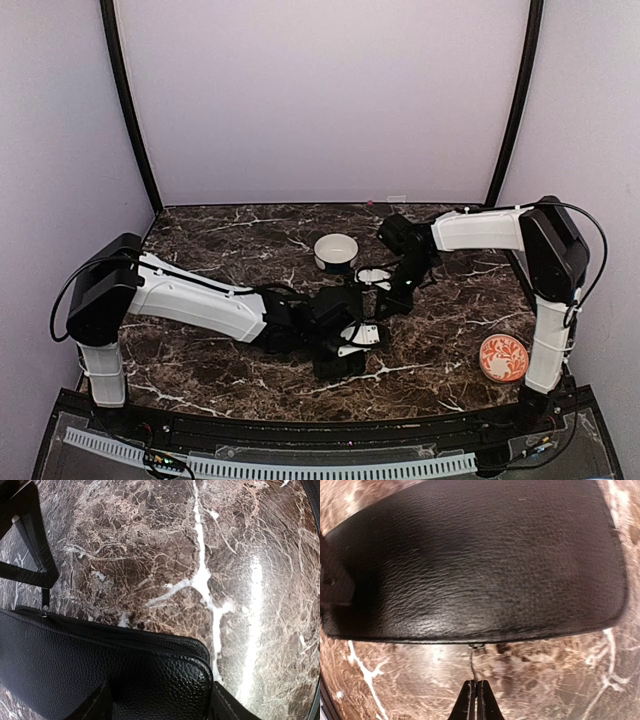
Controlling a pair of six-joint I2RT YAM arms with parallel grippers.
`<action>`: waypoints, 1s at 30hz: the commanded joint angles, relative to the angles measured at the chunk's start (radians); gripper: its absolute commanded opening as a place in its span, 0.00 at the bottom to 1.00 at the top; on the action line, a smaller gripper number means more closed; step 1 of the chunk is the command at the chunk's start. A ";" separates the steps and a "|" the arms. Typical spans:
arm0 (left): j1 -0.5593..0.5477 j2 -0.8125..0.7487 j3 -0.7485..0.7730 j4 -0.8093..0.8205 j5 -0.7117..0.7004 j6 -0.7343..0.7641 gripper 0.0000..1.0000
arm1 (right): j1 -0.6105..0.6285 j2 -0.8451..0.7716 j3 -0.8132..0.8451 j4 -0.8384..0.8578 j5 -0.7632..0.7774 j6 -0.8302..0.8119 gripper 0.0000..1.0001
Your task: Sort the hair-cutting tools
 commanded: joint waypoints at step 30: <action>0.017 -0.019 -0.093 0.164 -0.177 -0.139 0.55 | 0.085 -0.084 -0.176 -0.221 -0.286 -0.145 0.00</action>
